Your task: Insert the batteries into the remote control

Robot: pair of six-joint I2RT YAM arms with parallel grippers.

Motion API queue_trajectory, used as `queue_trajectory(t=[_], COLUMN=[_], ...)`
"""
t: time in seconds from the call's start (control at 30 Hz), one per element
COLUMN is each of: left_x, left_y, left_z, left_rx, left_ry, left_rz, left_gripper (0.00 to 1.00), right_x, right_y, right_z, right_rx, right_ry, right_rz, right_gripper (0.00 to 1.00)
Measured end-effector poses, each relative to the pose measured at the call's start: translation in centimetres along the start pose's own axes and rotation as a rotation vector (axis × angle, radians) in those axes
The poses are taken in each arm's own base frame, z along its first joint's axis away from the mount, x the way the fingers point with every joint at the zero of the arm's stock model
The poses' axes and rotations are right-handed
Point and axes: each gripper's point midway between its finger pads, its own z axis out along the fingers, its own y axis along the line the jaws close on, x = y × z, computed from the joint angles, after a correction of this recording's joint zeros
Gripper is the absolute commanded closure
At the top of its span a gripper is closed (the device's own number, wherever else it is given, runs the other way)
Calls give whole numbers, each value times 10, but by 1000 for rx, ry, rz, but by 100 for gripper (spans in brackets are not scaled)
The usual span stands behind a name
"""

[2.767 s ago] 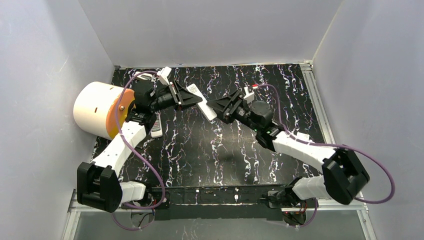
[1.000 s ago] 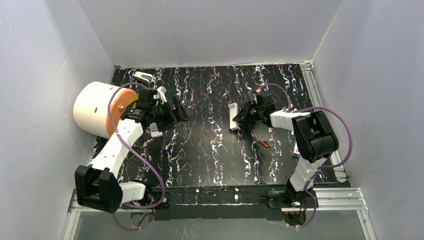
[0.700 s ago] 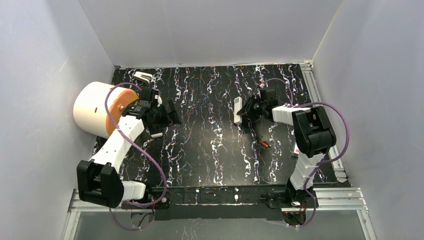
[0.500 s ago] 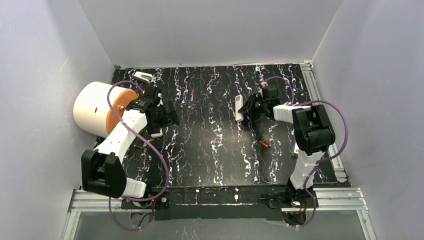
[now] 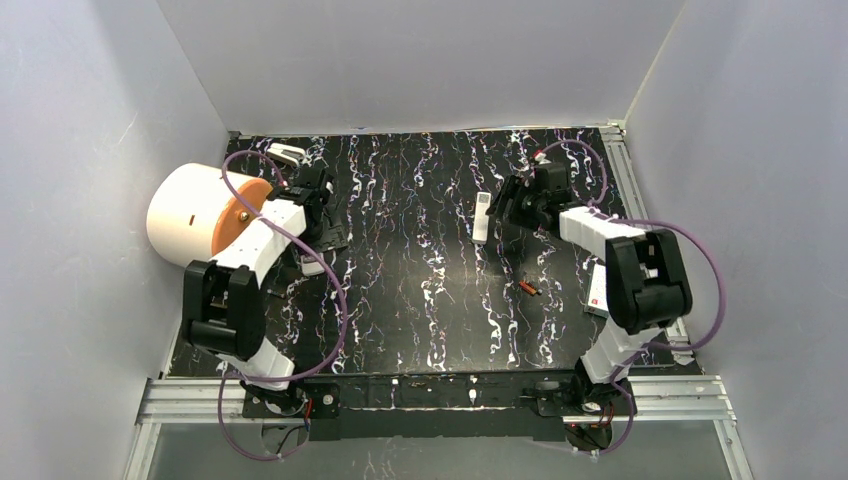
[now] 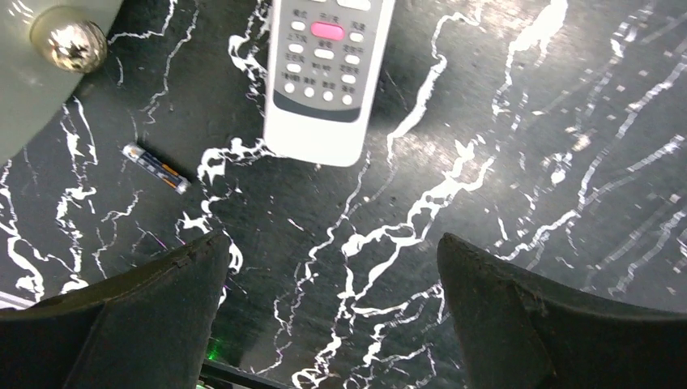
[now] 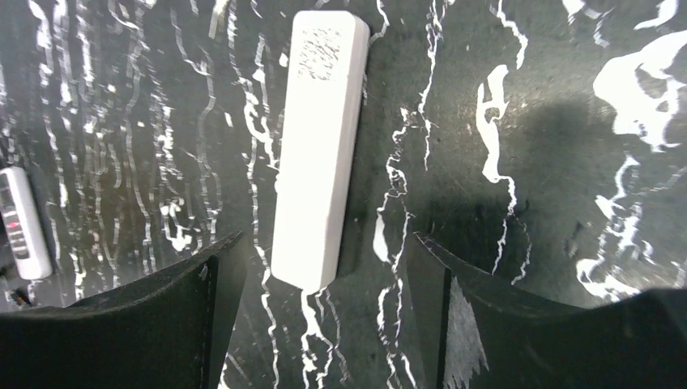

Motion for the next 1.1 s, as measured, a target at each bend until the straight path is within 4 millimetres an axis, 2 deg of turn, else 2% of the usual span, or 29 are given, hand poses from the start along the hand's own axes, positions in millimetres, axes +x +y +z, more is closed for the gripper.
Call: queue_trajectory(t=[0.2, 0.3, 0.4, 0.6, 0.67, 0.97, 1.0, 1.1], left_x=[2, 6, 4, -4, -7, -26, -27, -27], left_y=[9, 10, 7, -2, -4, -13, -13, -13], left_z=[23, 36, 47, 68, 76, 85, 85, 86], left_rx=[-86, -111, -115, -94, -96, -62, -61, -66], left_ry=[48, 80, 84, 40, 26, -58, -60, -57], left_rz=[15, 14, 4, -6, -4, -30, -33, -47], left_gripper=[2, 3, 5, 17, 18, 23, 22, 10], right_x=[-31, -31, -21, -3, -3, -5, -4, -4], right_y=[26, 37, 39, 39, 42, 51, 51, 53], right_z=[-46, -66, -70, -74, -77, -86, -87, -90], right_rx=[-35, -77, -98, -120, -131, -168, -170, -177], right_ry=[-109, -134, -112, -62, -59, -64, -63, -62], right_rz=[-31, -28, -15, 19, 24, 22, 22, 26], right_gripper=[22, 23, 23, 23, 24, 25, 25, 25])
